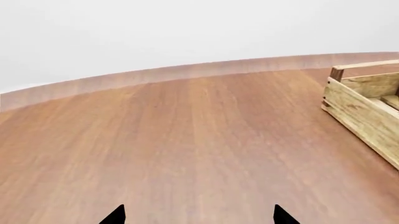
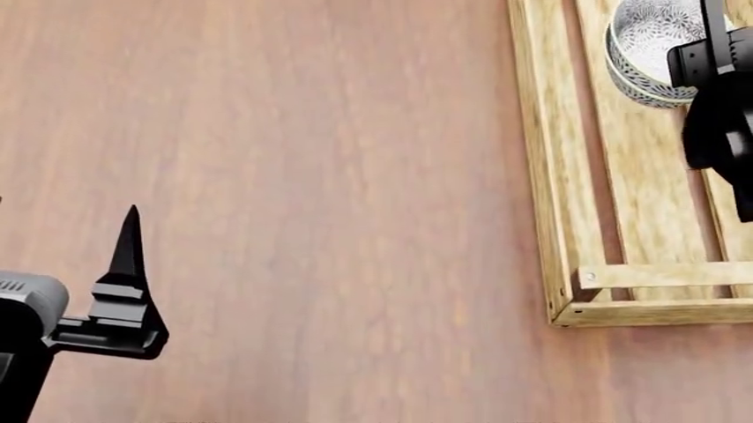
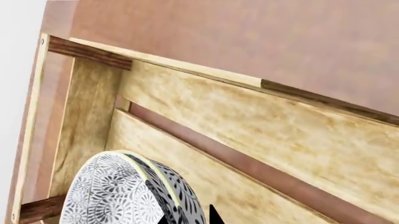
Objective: Stack the right bowl on the left bowl and place them in the tray.
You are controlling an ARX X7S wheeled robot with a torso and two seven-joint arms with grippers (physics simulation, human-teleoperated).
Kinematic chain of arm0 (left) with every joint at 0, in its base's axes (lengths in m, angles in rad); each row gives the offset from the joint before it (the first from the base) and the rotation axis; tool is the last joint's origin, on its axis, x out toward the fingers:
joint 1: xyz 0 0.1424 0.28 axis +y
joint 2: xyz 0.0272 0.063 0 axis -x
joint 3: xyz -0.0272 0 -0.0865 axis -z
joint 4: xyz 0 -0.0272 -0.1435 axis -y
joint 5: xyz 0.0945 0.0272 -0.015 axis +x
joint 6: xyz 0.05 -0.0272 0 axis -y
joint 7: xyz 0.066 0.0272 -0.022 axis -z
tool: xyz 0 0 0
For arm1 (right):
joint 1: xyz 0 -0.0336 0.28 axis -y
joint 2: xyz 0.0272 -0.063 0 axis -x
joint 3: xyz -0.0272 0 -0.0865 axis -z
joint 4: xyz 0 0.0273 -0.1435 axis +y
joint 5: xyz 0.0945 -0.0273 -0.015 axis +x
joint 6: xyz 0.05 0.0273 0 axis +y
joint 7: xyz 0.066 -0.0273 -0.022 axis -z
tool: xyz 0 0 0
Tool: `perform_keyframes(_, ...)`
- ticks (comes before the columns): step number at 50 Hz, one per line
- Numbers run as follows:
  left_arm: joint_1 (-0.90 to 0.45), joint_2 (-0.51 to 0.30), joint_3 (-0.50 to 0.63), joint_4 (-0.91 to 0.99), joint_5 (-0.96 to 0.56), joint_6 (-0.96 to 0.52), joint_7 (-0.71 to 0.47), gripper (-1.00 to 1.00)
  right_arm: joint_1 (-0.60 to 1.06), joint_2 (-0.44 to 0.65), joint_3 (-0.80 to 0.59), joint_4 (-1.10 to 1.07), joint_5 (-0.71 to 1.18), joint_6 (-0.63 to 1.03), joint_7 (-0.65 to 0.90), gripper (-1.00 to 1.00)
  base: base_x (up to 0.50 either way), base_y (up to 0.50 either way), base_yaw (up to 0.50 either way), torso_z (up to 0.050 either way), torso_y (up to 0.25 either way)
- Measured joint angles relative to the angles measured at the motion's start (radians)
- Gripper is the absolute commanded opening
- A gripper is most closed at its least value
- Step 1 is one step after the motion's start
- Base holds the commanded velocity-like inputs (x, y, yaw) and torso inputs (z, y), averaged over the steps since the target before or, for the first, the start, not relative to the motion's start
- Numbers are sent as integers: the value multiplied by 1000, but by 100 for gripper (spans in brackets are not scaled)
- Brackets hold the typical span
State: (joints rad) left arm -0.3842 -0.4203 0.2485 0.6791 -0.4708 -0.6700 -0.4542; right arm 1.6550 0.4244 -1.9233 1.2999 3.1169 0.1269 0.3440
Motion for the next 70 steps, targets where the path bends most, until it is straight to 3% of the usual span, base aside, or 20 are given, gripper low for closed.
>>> perform_keyframes(58, 13, -14, -7, 14, -21, 8, -18, 100, -35, -32, -51, 4, -1, 4, 87, -100, 0, 0, 0, 0, 0)
perform_keyframes(59, 13, -14, -7, 14, -22, 9, -18, 100, -35, -31, -52, 4, -1, 4, 86, 100, 0, 0, 0, 0, 0)
perform_keyframes(70, 14, -15, -8, 16, -27, 10, -20, 100, -28, -34, -59, 7, -11, 8, 70, 100, 0, 0, 0, 0, 0)
